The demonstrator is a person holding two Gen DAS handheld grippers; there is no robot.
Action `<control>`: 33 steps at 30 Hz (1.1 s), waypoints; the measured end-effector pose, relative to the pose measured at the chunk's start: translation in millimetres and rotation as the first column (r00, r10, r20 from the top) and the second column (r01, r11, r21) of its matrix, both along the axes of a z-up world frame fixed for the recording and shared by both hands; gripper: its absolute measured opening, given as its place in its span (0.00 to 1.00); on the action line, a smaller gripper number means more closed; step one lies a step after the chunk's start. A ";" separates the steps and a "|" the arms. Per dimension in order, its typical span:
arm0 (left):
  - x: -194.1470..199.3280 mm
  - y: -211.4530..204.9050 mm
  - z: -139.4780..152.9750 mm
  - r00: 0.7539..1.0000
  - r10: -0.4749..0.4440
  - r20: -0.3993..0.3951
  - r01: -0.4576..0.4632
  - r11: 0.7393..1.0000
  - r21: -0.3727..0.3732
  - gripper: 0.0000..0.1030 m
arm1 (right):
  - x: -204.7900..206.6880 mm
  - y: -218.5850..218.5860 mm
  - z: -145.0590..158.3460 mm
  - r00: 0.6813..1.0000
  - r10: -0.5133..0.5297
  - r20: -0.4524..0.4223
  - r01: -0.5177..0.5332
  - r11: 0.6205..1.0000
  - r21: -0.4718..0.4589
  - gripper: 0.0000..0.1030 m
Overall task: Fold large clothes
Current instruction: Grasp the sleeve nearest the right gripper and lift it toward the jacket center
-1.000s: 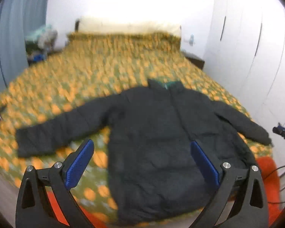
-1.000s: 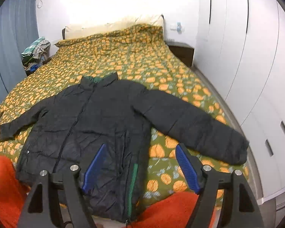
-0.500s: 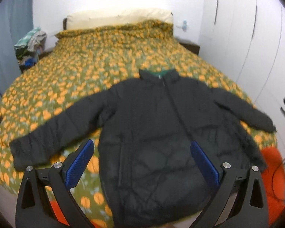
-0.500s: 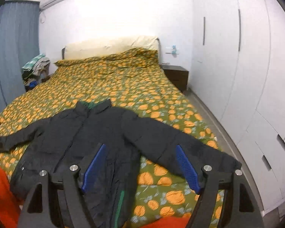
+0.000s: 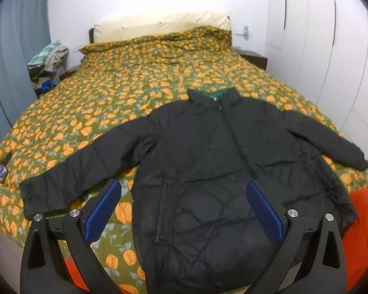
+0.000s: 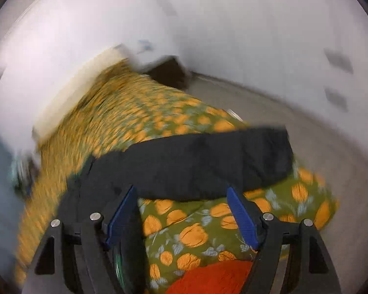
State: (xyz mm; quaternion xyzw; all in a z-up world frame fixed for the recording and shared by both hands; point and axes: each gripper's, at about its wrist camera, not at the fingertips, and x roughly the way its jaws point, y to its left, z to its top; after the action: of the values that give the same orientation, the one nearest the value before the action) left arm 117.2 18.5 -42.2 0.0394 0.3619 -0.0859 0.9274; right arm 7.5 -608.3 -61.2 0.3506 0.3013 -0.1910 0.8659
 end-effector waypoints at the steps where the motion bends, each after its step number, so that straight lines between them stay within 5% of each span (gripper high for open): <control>1: 0.9 -1.1 -1.8 1.000 0.004 -0.009 -0.004 1.000 -0.003 0.99 | -1.1 -19.3 -15.6 0.999 -0.044 -0.008 0.044 0.995 0.088 0.75; 4: 4.2 -3.9 -6.0 0.999 0.011 -0.036 -0.011 1.000 -0.025 0.99 | -3.5 -58.6 -63.7 0.990 -0.142 -0.021 0.141 0.937 0.320 0.75; 6: 6.8 -7.5 -8.2 0.999 0.009 -0.053 -0.011 0.999 -0.036 0.99 | -2.0 -72.9 -87.8 0.981 -0.191 -0.027 0.186 0.900 0.394 0.75; 11: 7.5 -20.8 -11.9 0.997 -0.016 -0.075 0.015 1.000 -0.012 0.99 | 1.1 -99.8 -133.7 0.939 -0.337 -0.068 0.328 0.821 0.467 0.75; 14: 5.5 -26.9 -15.5 0.996 -0.024 -0.083 0.024 1.000 0.002 0.99 | 9.5 -109.8 -148.0 0.931 -0.358 -0.073 0.351 0.821 0.450 0.73; 16: 6.7 -30.1 -19.8 0.995 -0.023 -0.099 0.024 1.000 0.004 0.99 | 14.5 -115.5 -158.9 0.924 -0.373 -0.083 0.370 0.818 0.440 0.58; 18: 6.5 -31.9 -23.0 0.993 -0.020 -0.114 0.021 1.000 0.006 0.99 | 18.2 -117.4 -163.0 0.920 -0.379 -0.096 0.383 0.824 0.417 0.22; 23: 2.4 -31.9 -25.3 0.995 -0.006 -0.100 0.010 0.999 0.043 0.99 | 40.4 -88.2 -102.3 0.959 -0.283 0.006 0.274 0.931 0.240 0.11; 27: 10.6 -27.4 -32.5 0.992 0.021 -0.124 -0.014 0.998 0.055 0.99 | 91.1 -12.9 -2.2 0.985 -0.004 0.172 0.002 1.000 0.012 0.11; 30: 16.4 -20.1 -30.6 0.992 0.040 -0.123 -0.038 0.999 0.014 0.99 | 136.1 60.0 50.7 0.950 0.221 0.222 -0.189 0.969 -0.156 0.10; 33: 20.2 -10.6 -29.3 0.991 0.066 -0.114 -0.068 0.998 -0.012 0.99 | 187.8 149.7 71.7 0.882 0.431 0.192 -0.378 0.888 -0.260 0.10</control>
State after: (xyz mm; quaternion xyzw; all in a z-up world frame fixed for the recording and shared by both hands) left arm 137.4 7.9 -71.5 0.0149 0.4144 -0.0596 0.9080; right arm 195.4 -458.6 10.5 0.2044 0.2369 0.0082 0.9498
